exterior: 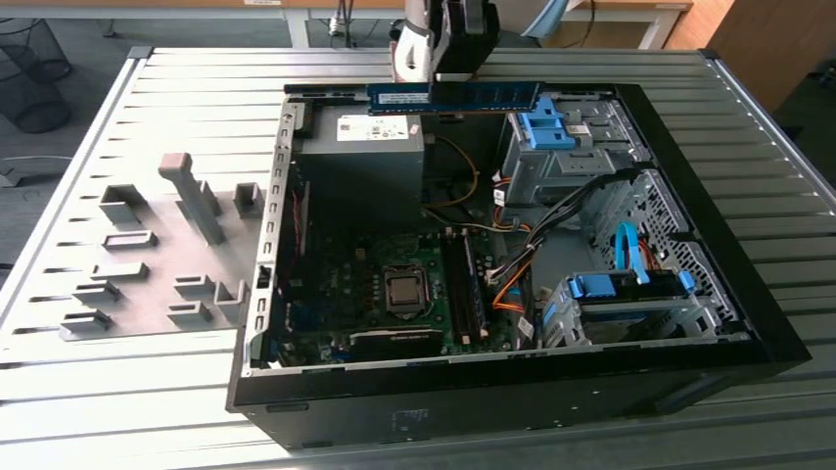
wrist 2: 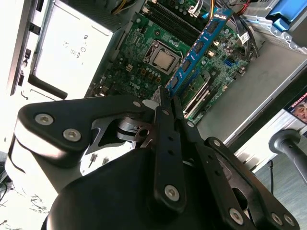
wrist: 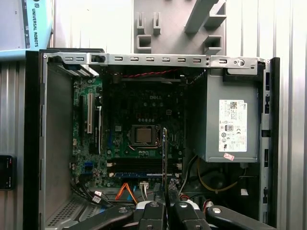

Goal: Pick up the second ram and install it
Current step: 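Insert the second ram into the second slot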

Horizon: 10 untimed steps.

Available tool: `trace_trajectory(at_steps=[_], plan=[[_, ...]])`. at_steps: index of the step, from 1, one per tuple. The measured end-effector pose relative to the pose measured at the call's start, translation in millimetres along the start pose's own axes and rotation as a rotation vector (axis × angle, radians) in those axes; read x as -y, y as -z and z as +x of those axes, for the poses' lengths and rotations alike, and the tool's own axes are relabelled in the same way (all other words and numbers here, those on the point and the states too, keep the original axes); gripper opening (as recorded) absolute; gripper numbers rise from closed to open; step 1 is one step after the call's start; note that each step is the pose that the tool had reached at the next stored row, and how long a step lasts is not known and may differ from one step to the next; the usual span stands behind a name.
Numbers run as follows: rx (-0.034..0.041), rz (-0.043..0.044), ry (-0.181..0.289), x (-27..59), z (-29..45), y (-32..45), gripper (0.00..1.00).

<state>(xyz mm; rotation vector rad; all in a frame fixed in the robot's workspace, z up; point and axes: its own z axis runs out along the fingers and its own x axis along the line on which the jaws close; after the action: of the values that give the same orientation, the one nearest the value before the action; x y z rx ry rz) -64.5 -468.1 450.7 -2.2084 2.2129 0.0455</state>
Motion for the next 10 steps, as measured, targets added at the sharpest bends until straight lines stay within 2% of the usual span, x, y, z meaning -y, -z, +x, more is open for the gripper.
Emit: trace_trajectory(at_steps=[6,10], plan=[[-0.0003,0.0004,-0.015,0.0,0.0,-0.3,0.14],[0.0,0.0021,-0.072,0.0,0.0,-1.0,0.14]])
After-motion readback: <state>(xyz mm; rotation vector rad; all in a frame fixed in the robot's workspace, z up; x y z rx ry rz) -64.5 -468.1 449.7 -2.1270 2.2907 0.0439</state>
